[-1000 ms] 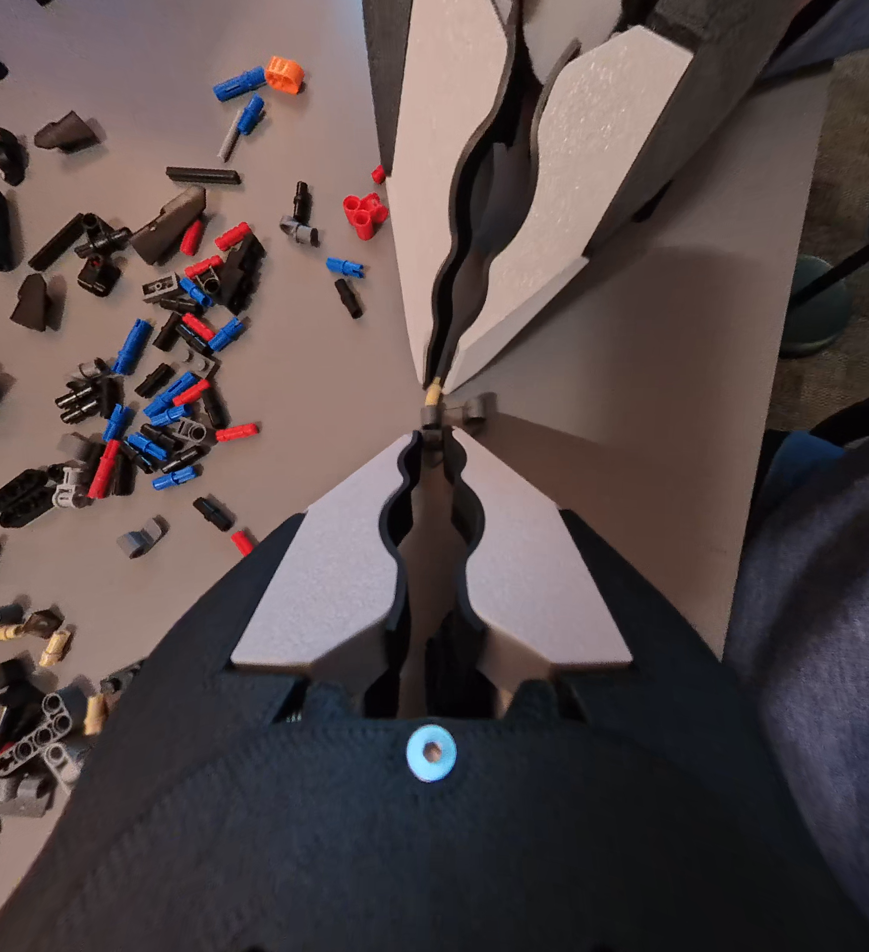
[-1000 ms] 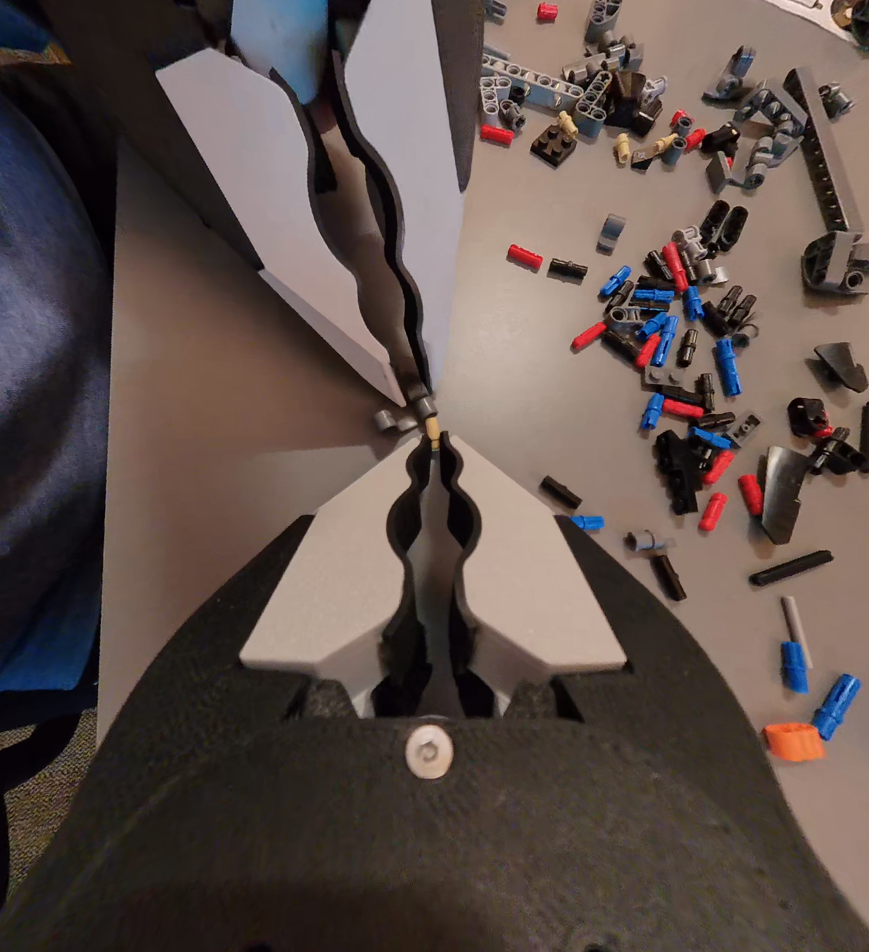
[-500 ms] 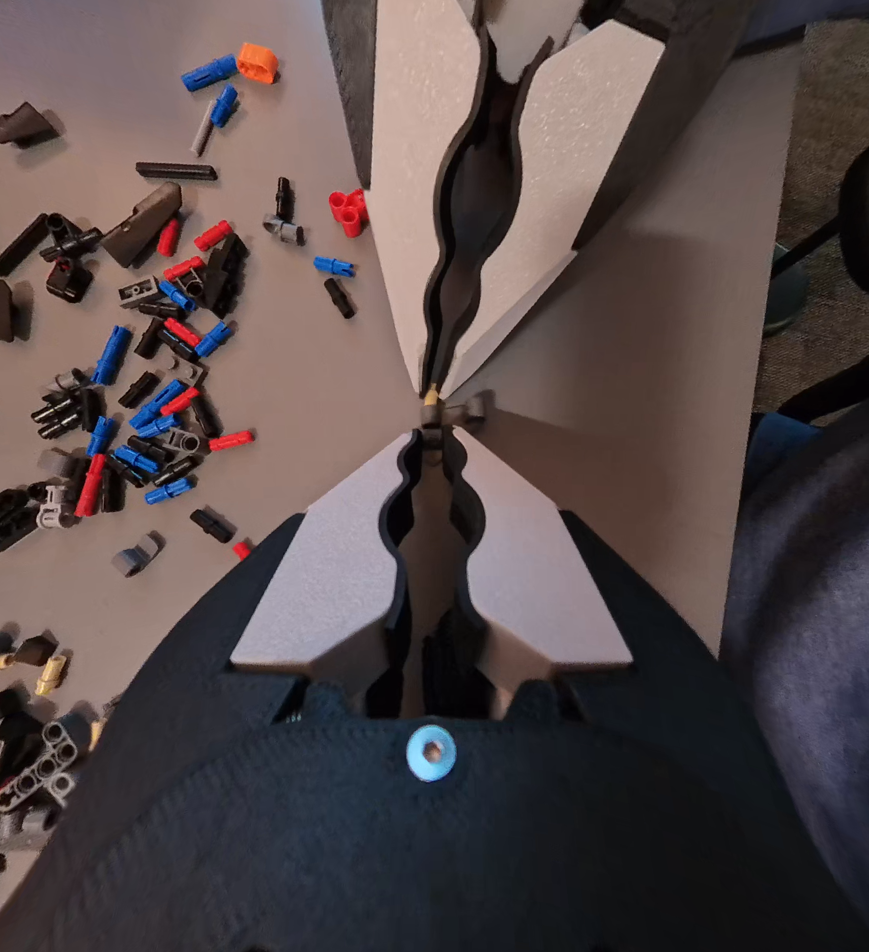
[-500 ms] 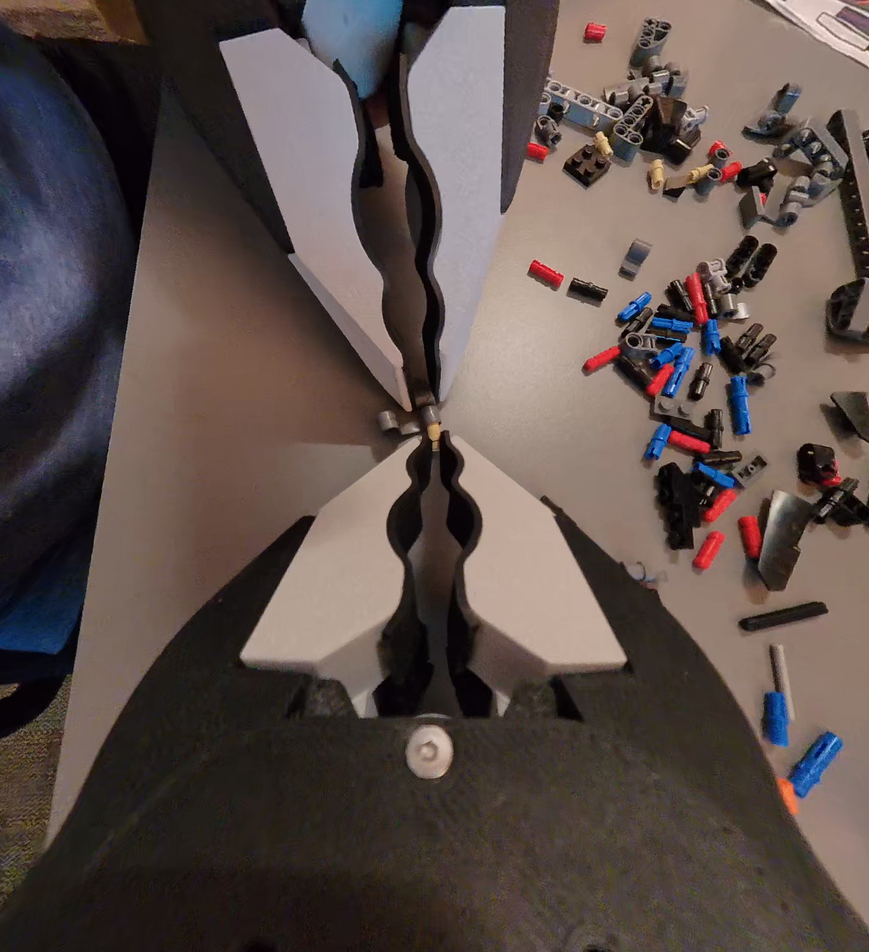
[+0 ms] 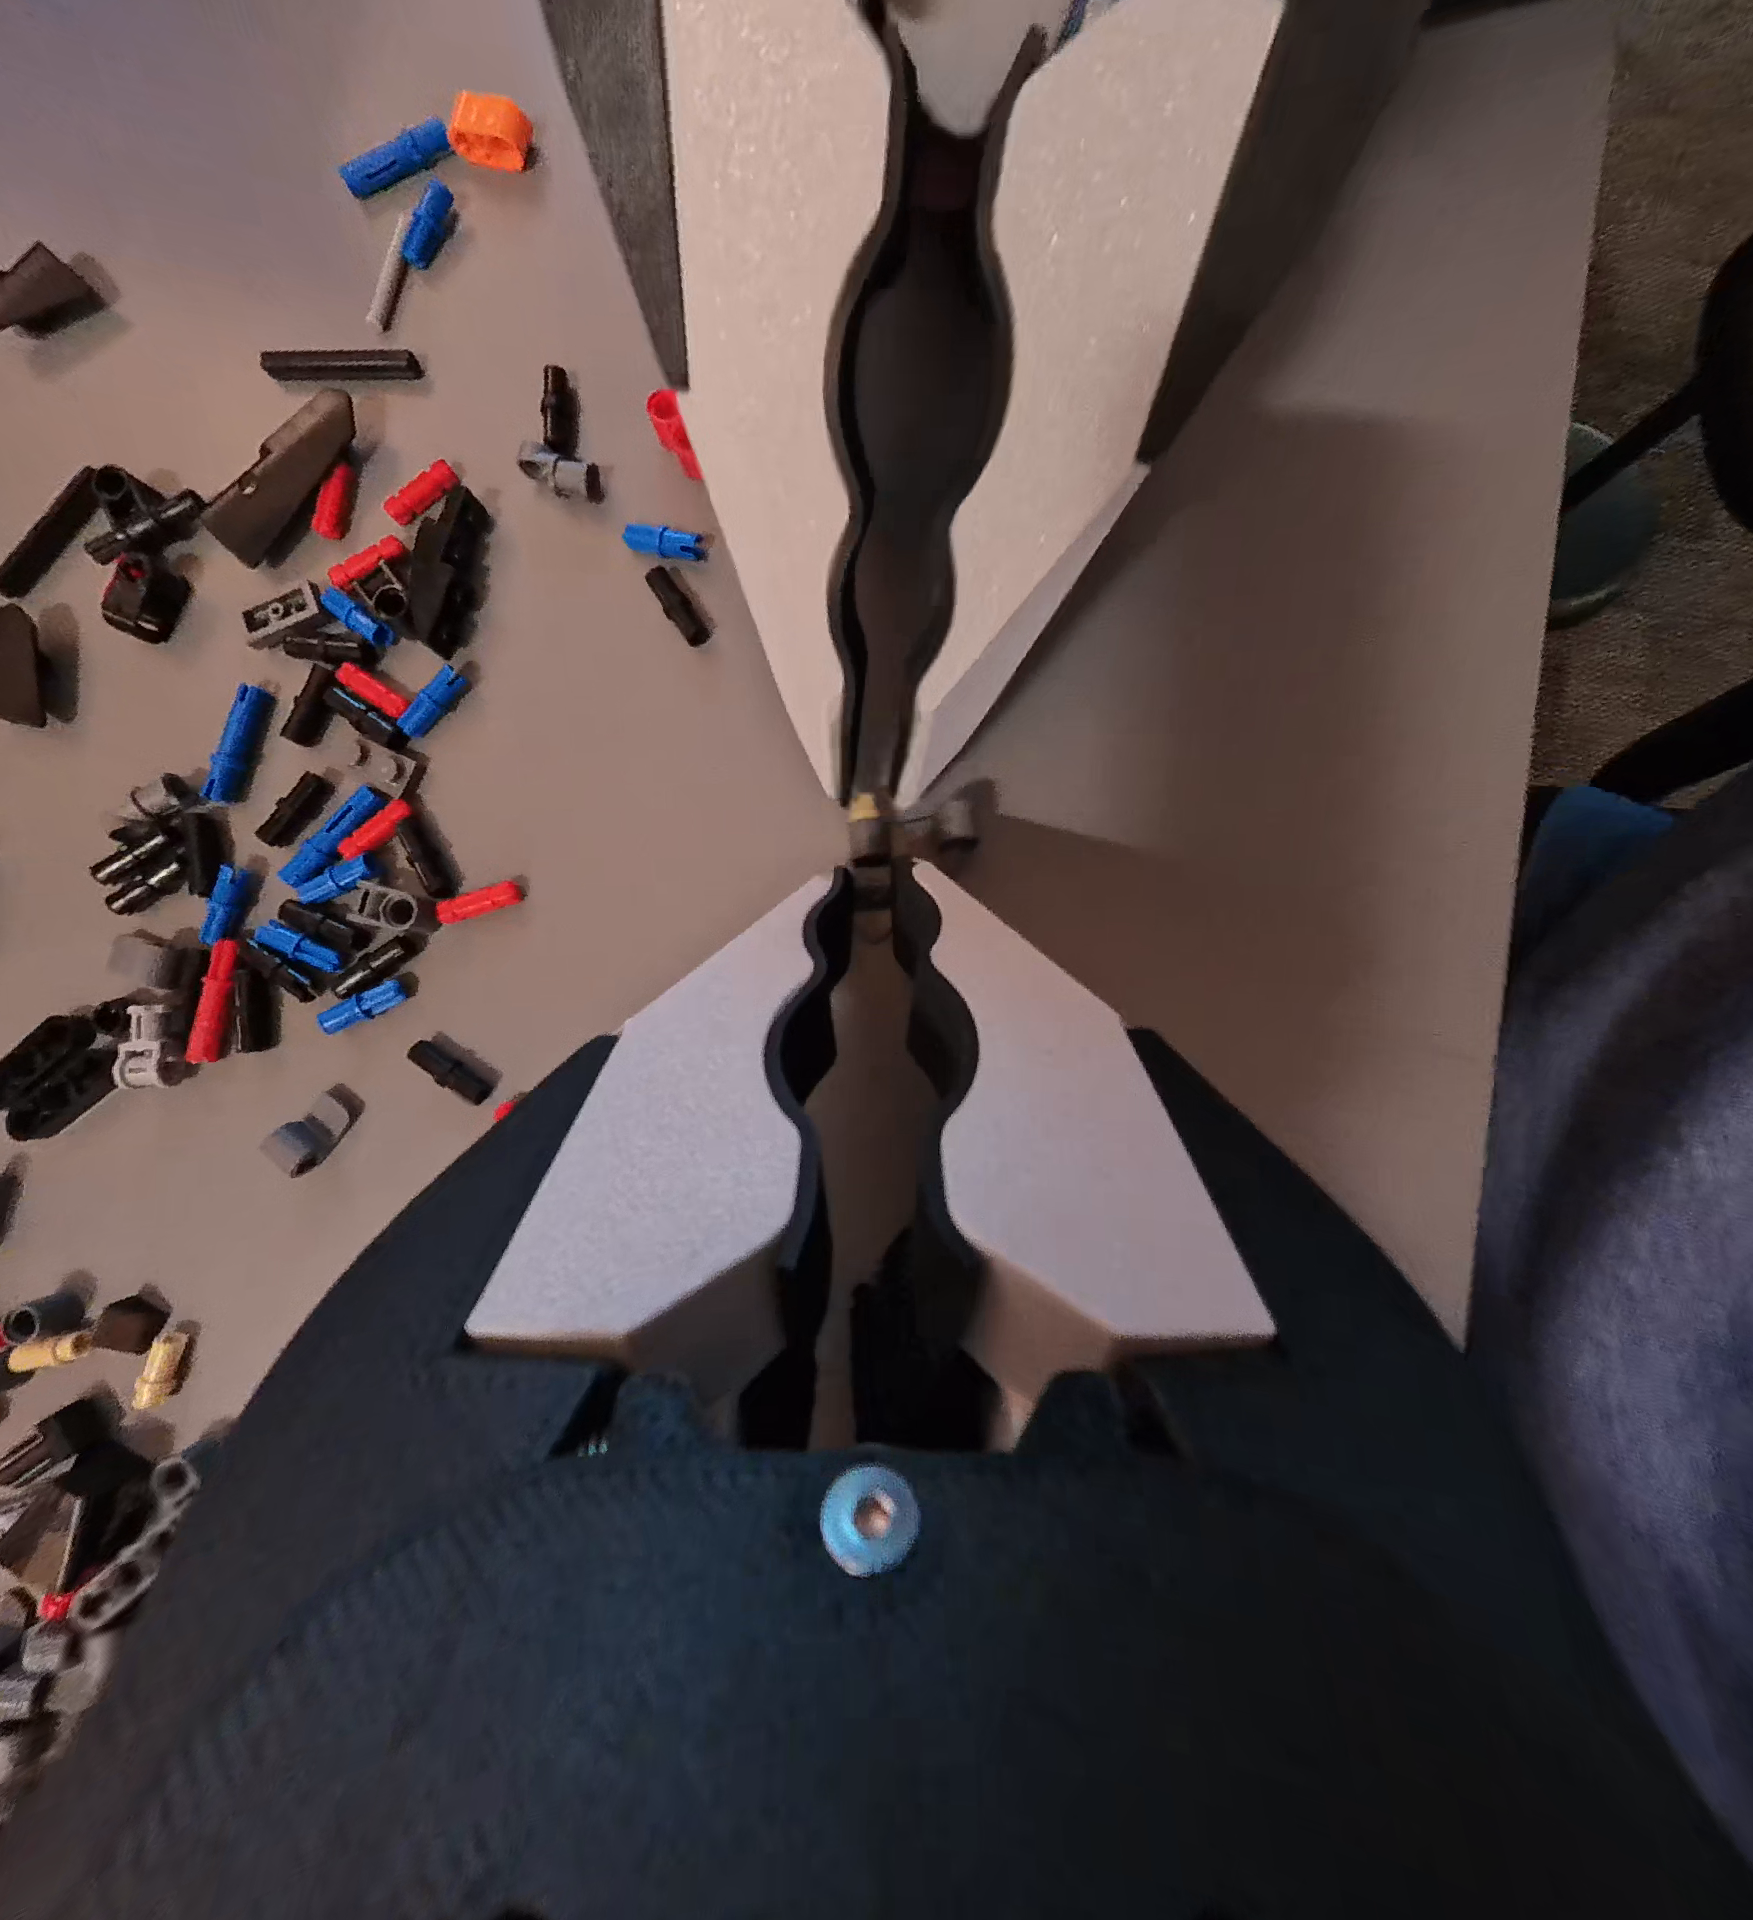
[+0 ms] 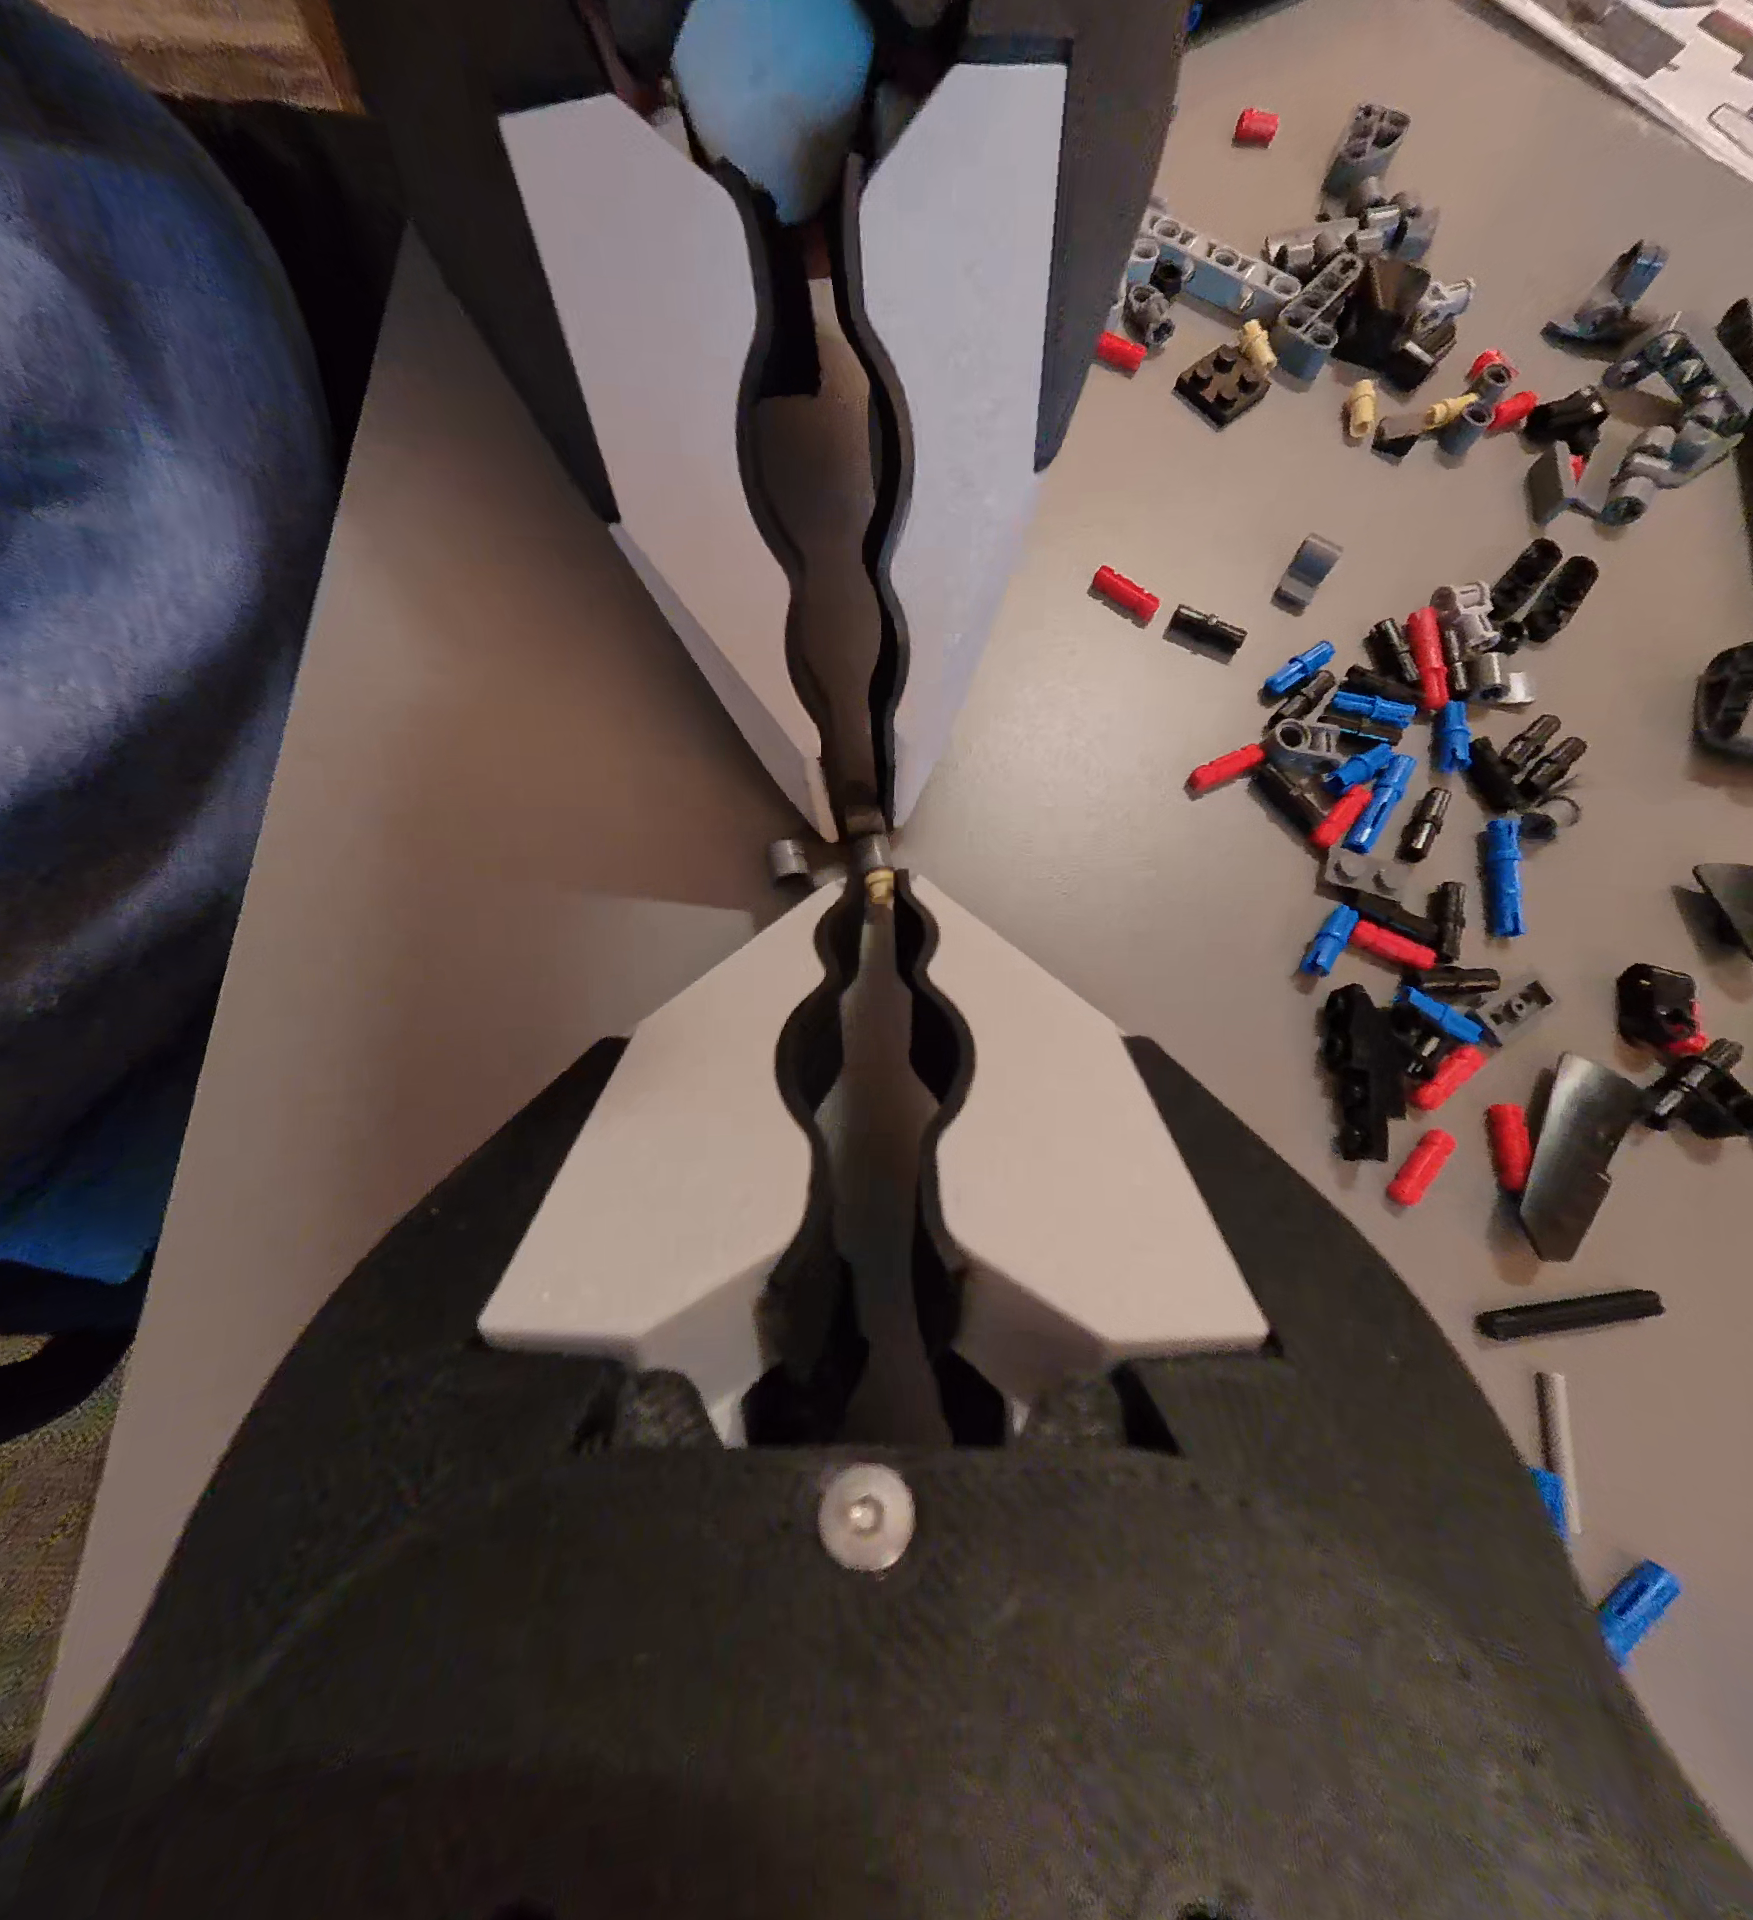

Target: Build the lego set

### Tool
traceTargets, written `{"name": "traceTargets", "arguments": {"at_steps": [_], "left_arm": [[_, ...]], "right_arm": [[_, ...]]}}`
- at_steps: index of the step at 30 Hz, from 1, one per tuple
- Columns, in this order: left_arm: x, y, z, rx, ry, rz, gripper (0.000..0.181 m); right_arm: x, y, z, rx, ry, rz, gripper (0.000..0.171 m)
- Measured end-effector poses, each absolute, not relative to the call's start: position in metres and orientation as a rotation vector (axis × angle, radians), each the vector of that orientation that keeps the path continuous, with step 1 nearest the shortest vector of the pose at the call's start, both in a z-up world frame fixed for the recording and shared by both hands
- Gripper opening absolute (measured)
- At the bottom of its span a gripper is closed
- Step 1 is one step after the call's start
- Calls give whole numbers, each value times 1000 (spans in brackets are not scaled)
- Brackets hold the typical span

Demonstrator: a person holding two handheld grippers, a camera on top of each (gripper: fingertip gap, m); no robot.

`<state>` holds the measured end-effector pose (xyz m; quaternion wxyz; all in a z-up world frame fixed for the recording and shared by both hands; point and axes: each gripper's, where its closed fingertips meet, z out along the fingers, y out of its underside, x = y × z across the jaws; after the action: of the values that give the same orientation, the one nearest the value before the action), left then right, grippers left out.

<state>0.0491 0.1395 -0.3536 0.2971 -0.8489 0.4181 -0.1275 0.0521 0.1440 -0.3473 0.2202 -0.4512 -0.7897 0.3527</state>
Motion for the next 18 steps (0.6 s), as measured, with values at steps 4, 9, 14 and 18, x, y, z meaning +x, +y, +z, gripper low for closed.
{"name": "traceTargets", "arguments": {"at_steps": [4,9,14,18], "left_arm": [[42,143,-336,-2183,1156,-276,6],[15,156,-288,-2047,1185,-158,6],[-30,163,-249,-2008,1109,4,6],[-67,168,-226,-2000,914,-32,6]], "right_arm": [[51,157,-324,-1282,-2093,1026,14],[32,161,-294,-1224,-2090,1014,14],[-8,168,-241,-1219,-1917,1086,23],[-43,172,-227,-1173,-1895,902,38]]}}
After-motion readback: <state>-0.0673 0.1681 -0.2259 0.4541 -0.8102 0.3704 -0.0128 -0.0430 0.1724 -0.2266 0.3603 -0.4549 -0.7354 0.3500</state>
